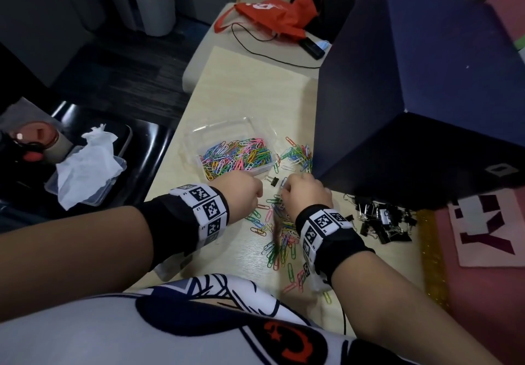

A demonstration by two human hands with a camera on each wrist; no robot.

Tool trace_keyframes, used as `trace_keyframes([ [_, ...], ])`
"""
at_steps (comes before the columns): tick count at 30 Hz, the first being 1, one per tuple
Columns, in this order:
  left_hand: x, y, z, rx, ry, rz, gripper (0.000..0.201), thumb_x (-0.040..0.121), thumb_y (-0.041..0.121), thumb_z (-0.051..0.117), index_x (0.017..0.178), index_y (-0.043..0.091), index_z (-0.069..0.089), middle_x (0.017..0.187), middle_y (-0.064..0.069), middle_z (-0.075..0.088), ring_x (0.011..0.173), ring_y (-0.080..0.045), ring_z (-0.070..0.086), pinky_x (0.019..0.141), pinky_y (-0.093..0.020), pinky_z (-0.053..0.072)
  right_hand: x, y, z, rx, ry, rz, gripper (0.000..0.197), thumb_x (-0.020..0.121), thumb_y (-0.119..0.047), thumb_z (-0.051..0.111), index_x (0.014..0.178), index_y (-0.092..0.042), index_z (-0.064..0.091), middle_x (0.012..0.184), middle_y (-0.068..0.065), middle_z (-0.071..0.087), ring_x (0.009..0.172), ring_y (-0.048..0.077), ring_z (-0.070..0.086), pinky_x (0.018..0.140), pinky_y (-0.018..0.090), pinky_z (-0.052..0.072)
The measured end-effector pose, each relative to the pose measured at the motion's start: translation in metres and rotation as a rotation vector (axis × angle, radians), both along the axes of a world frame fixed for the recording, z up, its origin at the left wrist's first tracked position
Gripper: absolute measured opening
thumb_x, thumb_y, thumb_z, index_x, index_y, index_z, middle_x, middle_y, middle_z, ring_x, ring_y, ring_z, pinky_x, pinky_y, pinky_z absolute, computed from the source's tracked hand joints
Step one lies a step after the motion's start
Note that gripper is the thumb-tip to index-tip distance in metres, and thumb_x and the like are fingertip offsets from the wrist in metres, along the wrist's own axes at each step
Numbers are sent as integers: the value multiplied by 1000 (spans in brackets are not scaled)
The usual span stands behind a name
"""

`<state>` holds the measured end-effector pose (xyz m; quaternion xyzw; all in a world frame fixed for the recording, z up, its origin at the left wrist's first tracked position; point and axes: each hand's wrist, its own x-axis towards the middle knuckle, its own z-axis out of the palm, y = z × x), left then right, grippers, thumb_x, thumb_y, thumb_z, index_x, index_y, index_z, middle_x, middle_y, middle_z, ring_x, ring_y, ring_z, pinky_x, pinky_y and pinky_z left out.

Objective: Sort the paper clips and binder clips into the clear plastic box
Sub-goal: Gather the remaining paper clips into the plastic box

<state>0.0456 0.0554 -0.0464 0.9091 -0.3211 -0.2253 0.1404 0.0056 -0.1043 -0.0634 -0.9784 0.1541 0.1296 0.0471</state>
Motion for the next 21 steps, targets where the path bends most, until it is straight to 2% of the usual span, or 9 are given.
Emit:
trace_keyframes([
  [3, 1, 3, -1, 9, 6, 9, 33, 94, 13, 44, 121, 20, 62, 123, 0, 61, 114, -20, 54, 97, -33, 45, 0, 1, -1, 45, -89, 88, 36, 94, -26, 44, 130, -28, 48, 135, 0, 47, 123, 26, 41, 97, 40, 36],
  [5, -1, 3, -2, 9, -4, 16, 31, 93, 10, 46, 117, 22, 62, 120, 1, 62, 111, -19, 56, 93, -31, 46, 1, 3, -3, 81, -27, 218, 43, 95, -21, 41, 135, -34, 43, 141, -6, 43, 130, 25, 37, 101, 41, 33],
  [9, -6, 2, 0, -24, -49, 38, 24, 92, 10, 49, 110, 22, 61, 111, 1, 62, 102, -20, 56, 82, -29, 44, 0, 3, -3, -33, -30, 327, 35, 94, -20, 44, 127, -29, 50, 132, -4, 50, 125, 25, 38, 99, 40, 31],
  [13, -11, 3, 0, -2, -64, 43, 26, 88, 7, 48, 106, 22, 59, 111, 0, 59, 101, -20, 55, 79, -29, 43, 1, 6, 1, -87, -5, 393, 31, 90, -16, 46, 120, -20, 51, 125, 2, 54, 121, 24, 44, 100, 38, 31],
  [17, -15, -1, 0, 45, -58, 57, 28, 84, 9, 50, 105, 27, 57, 109, 2, 59, 99, -21, 57, 80, -34, 50, -4, 3, 4, 26, -87, 305, 27, 89, -16, 46, 116, -19, 52, 121, 4, 55, 115, 26, 49, 95, 38, 35],
  [21, -22, -23, 2, 55, -64, 16, 26, 84, 14, 51, 107, 27, 56, 106, 1, 60, 101, -23, 56, 80, -35, 49, -26, -17, 13, 252, -91, 147, 14, 88, -20, 51, 102, -20, 51, 112, 4, 52, 95, 30, 56, 80, 37, 44],
])
